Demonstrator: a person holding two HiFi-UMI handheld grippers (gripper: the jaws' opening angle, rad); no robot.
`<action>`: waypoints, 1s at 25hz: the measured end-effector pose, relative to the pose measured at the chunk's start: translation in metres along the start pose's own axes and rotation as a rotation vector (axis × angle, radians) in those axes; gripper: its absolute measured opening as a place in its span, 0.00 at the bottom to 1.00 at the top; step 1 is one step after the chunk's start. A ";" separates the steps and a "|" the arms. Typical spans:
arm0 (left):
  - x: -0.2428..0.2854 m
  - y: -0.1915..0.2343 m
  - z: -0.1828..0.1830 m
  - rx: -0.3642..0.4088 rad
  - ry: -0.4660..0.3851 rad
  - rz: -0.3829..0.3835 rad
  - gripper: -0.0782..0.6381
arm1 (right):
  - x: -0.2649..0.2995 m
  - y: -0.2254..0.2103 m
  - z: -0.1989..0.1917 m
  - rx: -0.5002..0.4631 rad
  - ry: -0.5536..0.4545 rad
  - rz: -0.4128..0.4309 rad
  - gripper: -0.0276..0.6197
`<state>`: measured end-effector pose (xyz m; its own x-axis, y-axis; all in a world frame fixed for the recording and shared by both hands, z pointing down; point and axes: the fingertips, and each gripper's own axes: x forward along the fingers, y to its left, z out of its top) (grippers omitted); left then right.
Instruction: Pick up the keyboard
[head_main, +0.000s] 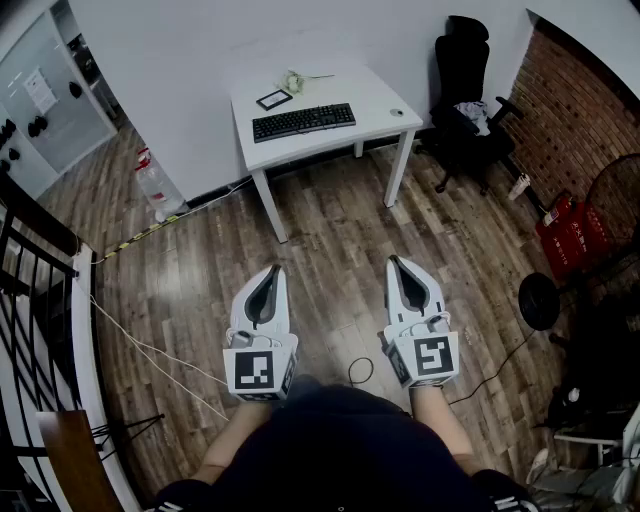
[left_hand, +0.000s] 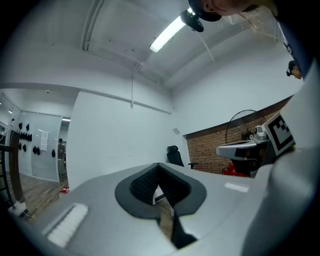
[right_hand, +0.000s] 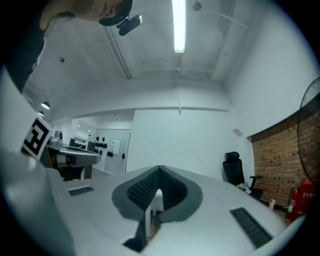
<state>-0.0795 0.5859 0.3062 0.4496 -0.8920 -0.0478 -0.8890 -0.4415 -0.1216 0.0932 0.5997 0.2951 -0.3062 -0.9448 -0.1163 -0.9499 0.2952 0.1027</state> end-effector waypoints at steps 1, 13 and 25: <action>-0.007 -0.006 -0.001 -0.022 0.019 0.005 0.12 | -0.007 0.003 0.000 0.002 0.006 0.003 0.06; -0.035 0.002 0.001 -0.028 -0.009 0.053 0.12 | -0.021 0.020 0.000 0.004 0.021 0.017 0.06; 0.070 0.064 -0.033 -0.062 0.015 0.051 0.12 | 0.098 -0.008 -0.044 0.056 0.096 0.053 0.23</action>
<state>-0.1080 0.4914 0.3278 0.4025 -0.9146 -0.0375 -0.9146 -0.4001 -0.0582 0.0738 0.4984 0.3263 -0.3513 -0.9361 -0.0164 -0.9353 0.3501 0.0505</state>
